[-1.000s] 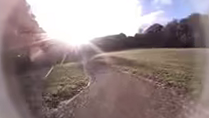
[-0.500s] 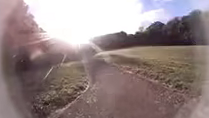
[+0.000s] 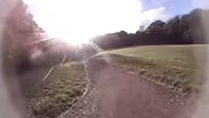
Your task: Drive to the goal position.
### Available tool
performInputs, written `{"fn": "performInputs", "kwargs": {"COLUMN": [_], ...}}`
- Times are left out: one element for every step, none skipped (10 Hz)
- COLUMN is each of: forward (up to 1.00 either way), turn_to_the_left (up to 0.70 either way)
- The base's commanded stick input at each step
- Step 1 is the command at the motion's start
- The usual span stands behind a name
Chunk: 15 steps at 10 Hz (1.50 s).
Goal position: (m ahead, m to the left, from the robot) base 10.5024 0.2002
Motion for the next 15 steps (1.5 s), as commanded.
{"fn": "performInputs", "kwargs": {"forward": [0.50, 0.50, 0.50, 0.50, 0.50, 0.50, 0.50, 0.50, 0.50, 0.50, 0.50, 0.50, 0.50, 0.50, 0.50], "turn_to_the_left": [0.00, 0.00, 0.00, 0.00, 0.00, 0.00, 0.00, 0.00, 0.00, -0.50, -0.50, -0.50, 0.00, 0.00, 0.04]}}
